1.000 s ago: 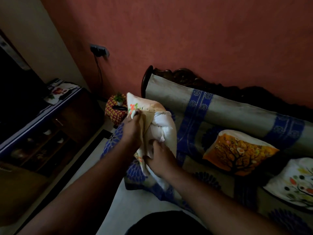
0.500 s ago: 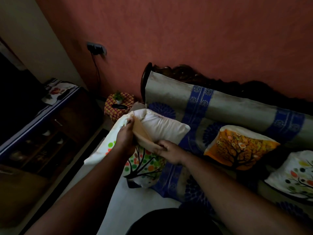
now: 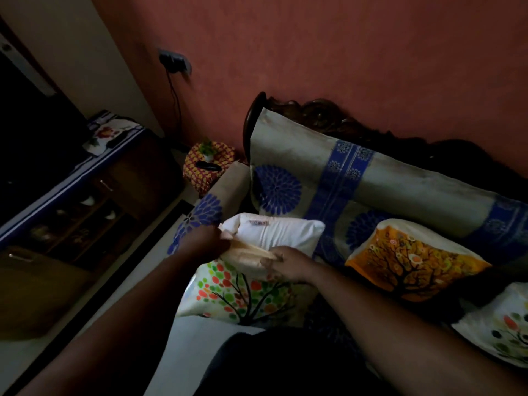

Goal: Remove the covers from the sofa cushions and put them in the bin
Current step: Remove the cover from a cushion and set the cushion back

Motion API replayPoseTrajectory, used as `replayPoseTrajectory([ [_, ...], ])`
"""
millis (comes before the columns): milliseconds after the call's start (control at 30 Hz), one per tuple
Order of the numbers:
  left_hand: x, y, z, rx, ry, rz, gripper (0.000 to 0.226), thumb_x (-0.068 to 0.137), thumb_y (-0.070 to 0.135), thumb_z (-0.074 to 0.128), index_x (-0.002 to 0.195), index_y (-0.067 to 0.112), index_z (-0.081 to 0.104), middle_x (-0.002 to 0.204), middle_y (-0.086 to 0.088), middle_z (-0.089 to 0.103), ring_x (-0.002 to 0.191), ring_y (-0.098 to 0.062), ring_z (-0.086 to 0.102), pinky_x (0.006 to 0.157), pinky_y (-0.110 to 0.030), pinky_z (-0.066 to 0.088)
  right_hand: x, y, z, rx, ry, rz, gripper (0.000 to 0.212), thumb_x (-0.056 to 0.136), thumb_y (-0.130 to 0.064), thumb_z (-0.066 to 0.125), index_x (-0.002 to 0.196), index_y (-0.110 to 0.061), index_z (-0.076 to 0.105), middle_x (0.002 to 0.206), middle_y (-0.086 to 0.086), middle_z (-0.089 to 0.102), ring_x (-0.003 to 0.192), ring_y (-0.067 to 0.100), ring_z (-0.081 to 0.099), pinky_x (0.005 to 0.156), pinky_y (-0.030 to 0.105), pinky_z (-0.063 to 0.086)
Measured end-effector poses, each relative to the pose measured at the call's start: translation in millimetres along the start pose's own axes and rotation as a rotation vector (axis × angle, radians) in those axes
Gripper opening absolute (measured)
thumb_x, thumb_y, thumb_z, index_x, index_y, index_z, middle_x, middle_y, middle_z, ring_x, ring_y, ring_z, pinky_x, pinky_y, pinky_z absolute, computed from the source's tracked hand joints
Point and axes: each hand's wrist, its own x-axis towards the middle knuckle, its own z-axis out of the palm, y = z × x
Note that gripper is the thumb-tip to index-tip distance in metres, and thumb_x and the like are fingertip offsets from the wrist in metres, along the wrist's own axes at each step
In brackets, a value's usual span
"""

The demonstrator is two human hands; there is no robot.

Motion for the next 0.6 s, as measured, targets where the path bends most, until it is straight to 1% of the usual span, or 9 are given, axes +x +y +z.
replayPoseTrajectory([
  [33,0.4,7.1,0.8,0.105,-0.037,-0.008,0.036,0.086,0.052,0.057,0.083,0.018,0.069,0.092,0.001,0.074,0.083,-0.013,0.068,0.078,-0.028,0.054,-0.4,4.4,-8.8,0.016,0.008,0.024,0.044,0.094,-0.061,0.056,0.104,-0.019,0.067,0.099,0.002,0.069,0.091,0.021,0.065,0.075,0.033,0.048],
  [100,1.5,24.4,-6.7,0.31,-0.083,0.012,0.043,0.083,0.057,0.062,0.109,0.022,0.069,0.114,0.0,0.07,0.102,-0.017,0.065,0.083,-0.03,0.048,-5.9,8.1,-20.7,0.027,-0.016,-0.005,0.037,0.095,-0.057,0.059,0.103,-0.021,0.066,0.097,-0.001,0.068,0.094,0.021,0.065,0.073,0.032,0.045],
  [167,11.0,48.3,-15.9,0.377,0.0,0.077,0.064,0.085,0.06,0.064,0.136,0.024,0.053,0.136,-0.004,0.058,0.123,-0.025,0.056,0.091,-0.038,0.04,-12.3,11.6,-19.5,-0.076,-0.096,-0.054,0.03,0.096,-0.054,0.059,0.106,-0.027,0.065,0.106,-0.002,0.068,0.104,0.023,0.064,0.08,0.032,0.045],
  [200,17.3,62.6,-21.1,0.251,0.046,0.155,0.073,0.087,0.058,0.064,0.146,0.022,0.042,0.145,-0.007,0.05,0.132,-0.028,0.05,0.098,-0.04,0.04,-15.0,11.8,-15.4,-0.153,-0.139,-0.061,0.041,0.096,-0.055,0.058,0.122,-0.024,0.062,0.124,0.001,0.065,0.117,0.024,0.06,0.09,0.033,0.045],
  [267,28.1,97.5,-18.8,-0.176,-0.055,0.397,0.072,0.096,0.042,0.063,0.155,0.016,0.032,0.151,-0.007,0.044,0.139,-0.022,0.042,0.106,-0.031,0.037,-20.9,13.9,-8.5,-0.265,-0.161,-0.058,0.068,0.095,-0.06,0.056,0.146,-0.016,0.048,0.15,0.006,0.049,0.134,0.026,0.048,0.108,0.033,0.038],
  [333,30.4,118.8,0.3,-0.275,-0.239,0.555,0.062,0.1,0.031,0.06,0.154,0.013,0.035,0.146,-0.001,0.047,0.134,-0.014,0.044,0.103,-0.019,0.034,-24.9,17.3,-9.6,-0.27,-0.158,-0.116,0.065,0.092,-0.065,0.056,0.134,-0.015,0.057,0.138,0.008,0.059,0.121,0.026,0.057,0.101,0.034,0.044],
  [400,32.2,119.9,31.5,-0.201,-0.266,0.602,0.052,0.1,0.037,0.059,0.145,0.013,0.049,0.138,-0.003,0.057,0.127,-0.018,0.054,0.096,-0.017,0.035,-33.3,26.7,-17.8,-0.293,-0.173,-0.189,0.05,0.09,-0.065,0.054,0.105,-0.019,0.063,0.108,0.002,0.068,0.094,0.021,0.062,0.082,0.035,0.048],
  [500,30.8,110.4,71.2,-0.175,-0.283,0.603,0.056,0.09,0.059,0.054,0.126,0.018,0.065,0.123,-0.001,0.067,0.114,-0.019,0.063,0.092,-0.026,0.046,-52.9,42.4,-39.7,-0.379,-0.142,-0.24,0.035,0.094,-0.06,0.056,0.096,-0.026,0.063,0.097,-0.001,0.065,0.086,0.018,0.059,0.076,0.037,0.049],
  [600,17.4,120.8,86.8,-0.155,-0.383,0.619,0.049,0.085,0.056,0.044,0.113,0.023,0.068,0.114,-0.004,0.071,0.1,-0.016,0.066,0.088,-0.033,0.051,-56.2,47.4,-67.5,-0.438,-0.027,-0.185,0.051,0.093,-0.068,0.049,0.085,-0.021,0.067,0.082,-0.001,0.063,0.07,0.019,0.057,0.062,0.04,0.045],
])
